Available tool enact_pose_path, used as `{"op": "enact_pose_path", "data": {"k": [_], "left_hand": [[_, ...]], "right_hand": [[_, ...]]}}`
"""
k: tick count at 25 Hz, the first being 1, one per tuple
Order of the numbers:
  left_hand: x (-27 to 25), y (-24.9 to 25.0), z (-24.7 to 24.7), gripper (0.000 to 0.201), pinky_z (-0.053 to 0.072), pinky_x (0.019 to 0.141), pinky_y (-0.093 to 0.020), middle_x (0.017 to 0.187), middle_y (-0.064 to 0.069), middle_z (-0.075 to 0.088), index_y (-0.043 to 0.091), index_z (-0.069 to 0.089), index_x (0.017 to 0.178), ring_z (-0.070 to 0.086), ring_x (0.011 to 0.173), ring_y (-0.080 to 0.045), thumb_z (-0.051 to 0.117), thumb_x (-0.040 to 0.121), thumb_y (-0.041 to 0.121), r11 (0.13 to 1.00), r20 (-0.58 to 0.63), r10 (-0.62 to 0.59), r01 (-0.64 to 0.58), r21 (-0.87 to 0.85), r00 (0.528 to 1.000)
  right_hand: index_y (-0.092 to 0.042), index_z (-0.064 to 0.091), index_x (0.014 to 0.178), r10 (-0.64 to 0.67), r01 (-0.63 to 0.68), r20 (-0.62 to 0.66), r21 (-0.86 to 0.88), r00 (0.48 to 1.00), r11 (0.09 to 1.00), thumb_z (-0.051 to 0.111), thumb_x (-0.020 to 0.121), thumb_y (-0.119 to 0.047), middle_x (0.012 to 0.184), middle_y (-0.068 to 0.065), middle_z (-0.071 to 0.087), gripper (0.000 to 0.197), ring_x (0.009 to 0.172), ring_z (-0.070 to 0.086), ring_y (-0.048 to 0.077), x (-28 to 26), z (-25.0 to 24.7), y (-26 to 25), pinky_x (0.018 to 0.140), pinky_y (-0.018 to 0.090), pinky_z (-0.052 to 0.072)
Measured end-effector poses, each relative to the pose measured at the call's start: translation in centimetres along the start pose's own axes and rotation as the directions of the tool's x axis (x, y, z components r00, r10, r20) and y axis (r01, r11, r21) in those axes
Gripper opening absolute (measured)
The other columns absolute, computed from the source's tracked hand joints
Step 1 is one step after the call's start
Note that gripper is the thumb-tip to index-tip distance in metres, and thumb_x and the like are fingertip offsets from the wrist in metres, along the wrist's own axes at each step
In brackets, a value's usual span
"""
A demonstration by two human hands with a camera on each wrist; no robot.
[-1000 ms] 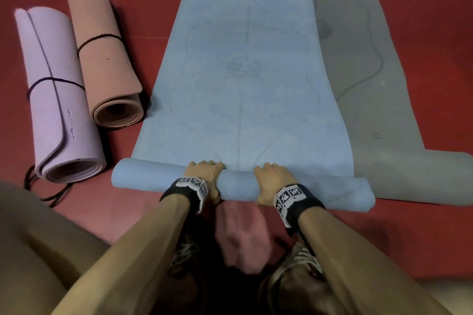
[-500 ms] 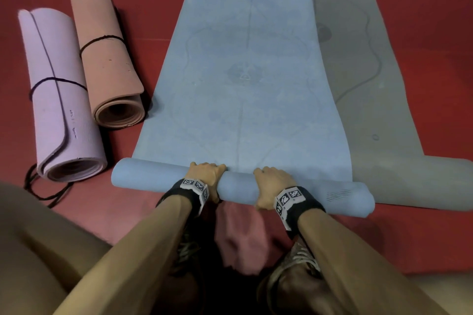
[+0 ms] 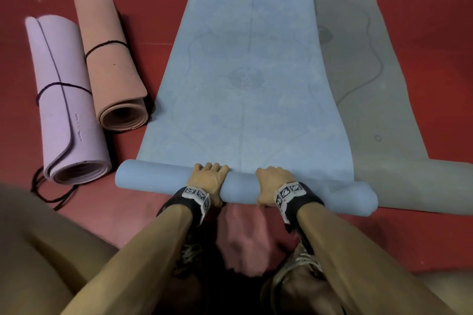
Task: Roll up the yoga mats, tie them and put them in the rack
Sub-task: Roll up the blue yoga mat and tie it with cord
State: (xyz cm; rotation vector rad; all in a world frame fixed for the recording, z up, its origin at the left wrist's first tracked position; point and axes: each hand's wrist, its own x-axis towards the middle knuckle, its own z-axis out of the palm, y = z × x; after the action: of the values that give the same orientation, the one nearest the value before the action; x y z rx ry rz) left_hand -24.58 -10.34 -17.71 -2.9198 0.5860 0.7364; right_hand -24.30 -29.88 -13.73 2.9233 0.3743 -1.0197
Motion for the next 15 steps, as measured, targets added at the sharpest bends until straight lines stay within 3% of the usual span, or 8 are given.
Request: {"op": "enact_pose_path", "data": {"k": [3,5,10,13,15], "left_hand": [[-0.6,0.1,0.1,0.076,0.031,0.102,-0.041,0.129,-0.003,0.049,0.019,0.033,0.137,0.047,0.118,-0.025,0.070,0.074,0.042,0.999,-0.036,0.019,-0.018,0.039,0.999],[-0.2,-0.1,-0.2,0.077,0.032,0.101,-0.041,0.128,-0.003,0.051,0.021,0.034,0.137,0.049,0.118,-0.025,0.072,0.073,0.042,1.000,0.006,0.013,-0.013,0.020,1.000],[2.1,-0.3,-1.6,0.070,0.043,0.095,-0.039,0.116,0.003,0.063,0.032,0.046,0.126,0.061,0.111,-0.023,0.076,0.065,0.045,1.000,0.144,-0.007,0.007,0.001,0.989],[2.6,-0.4,-1.9,0.069,0.049,0.086,-0.032,0.110,0.006,0.067,0.039,0.051,0.119,0.066,0.104,-0.019,0.076,0.055,0.052,0.999,0.158,-0.034,0.028,0.042,0.987],[2.4,-0.3,-1.4,0.074,0.044,0.094,-0.038,0.117,0.005,0.063,0.035,0.046,0.125,0.061,0.110,-0.020,0.075,0.059,0.052,1.000,0.145,-0.016,0.015,0.008,0.989]], "right_hand": [[-0.014,0.067,0.107,0.025,-0.034,0.135,0.061,0.991,0.998,0.088,0.054,-0.034,0.106,0.004,0.068,0.060,0.086,0.061,0.025,0.9,-1.4,0.1,0.067,0.029,0.050],[-0.014,0.064,0.111,0.025,-0.033,0.133,0.055,0.991,0.998,0.087,0.056,-0.035,0.109,0.004,0.067,0.063,0.090,0.062,0.025,0.8,-1.1,-0.1,0.068,0.030,0.049],[-0.014,0.045,0.123,-0.082,0.069,-0.135,-0.096,0.988,0.993,0.078,0.070,-0.038,0.119,0.006,0.054,0.067,0.110,0.053,0.026,-1.0,1.6,-0.3,0.091,0.036,0.045],[-0.011,0.043,0.123,-0.083,0.039,-0.233,-0.187,0.969,0.982,0.077,0.071,-0.031,0.116,0.008,0.055,0.065,0.105,0.053,0.027,-1.4,2.6,-0.9,0.091,0.037,0.039],[-0.011,0.045,0.120,-0.048,0.003,-0.238,-0.183,0.970,0.983,0.075,0.071,-0.025,0.114,0.008,0.057,0.060,0.102,0.055,0.027,-1.4,2.8,-1.3,0.090,0.037,0.039]]}}
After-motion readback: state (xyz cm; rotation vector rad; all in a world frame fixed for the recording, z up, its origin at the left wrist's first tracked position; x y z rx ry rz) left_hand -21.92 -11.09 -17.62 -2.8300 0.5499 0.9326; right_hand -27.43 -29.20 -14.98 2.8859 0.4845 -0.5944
